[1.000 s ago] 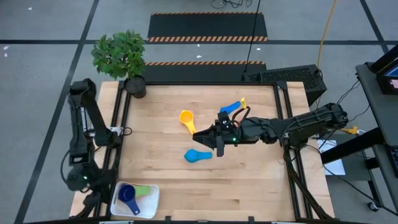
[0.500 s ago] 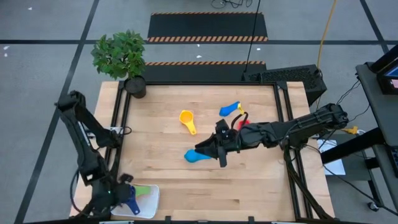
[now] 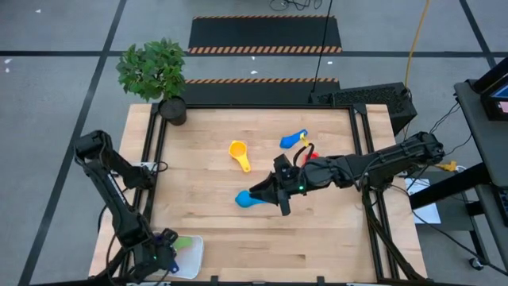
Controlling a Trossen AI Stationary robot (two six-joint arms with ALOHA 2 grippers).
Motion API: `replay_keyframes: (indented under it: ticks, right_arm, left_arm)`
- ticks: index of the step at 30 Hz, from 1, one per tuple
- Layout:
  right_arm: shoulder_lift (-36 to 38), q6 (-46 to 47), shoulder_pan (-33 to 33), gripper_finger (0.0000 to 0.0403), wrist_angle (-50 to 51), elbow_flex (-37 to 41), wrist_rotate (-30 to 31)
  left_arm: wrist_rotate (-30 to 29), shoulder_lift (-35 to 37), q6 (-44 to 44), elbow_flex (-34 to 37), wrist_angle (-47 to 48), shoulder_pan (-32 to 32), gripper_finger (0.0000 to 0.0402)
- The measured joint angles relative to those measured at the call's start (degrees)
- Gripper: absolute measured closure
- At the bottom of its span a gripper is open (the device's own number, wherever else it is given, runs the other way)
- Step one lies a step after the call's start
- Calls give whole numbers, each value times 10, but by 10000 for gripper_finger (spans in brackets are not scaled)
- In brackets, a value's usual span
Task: Nest measuring cups in basket
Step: Stack the dark blue measuring cup on top of the green measuring cup in the white bin
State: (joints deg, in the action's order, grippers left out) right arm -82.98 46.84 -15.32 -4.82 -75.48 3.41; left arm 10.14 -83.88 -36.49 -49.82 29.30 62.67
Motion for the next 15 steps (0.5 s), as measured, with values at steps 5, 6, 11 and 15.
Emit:
replay_keyframes:
  ticks: [5, 6, 11, 15]
  right_arm:
    - [0, -7, 7, 298, 2, 0, -23]
    - [0, -10, 7, 298, 3, 0, -23]
    - [0, -15, 11, 298, 4, 0, -29]
    - [0, -15, 15, 298, 4, 0, -38]
  left_arm:
    - [23, -14, 16, 0, -24, 0, 345]
    - [23, -16, 17, 0, -24, 0, 352]
    - [13, -28, 17, 0, -24, -9, 393]
    - [-15, -29, 13, 0, -28, -19, 392]
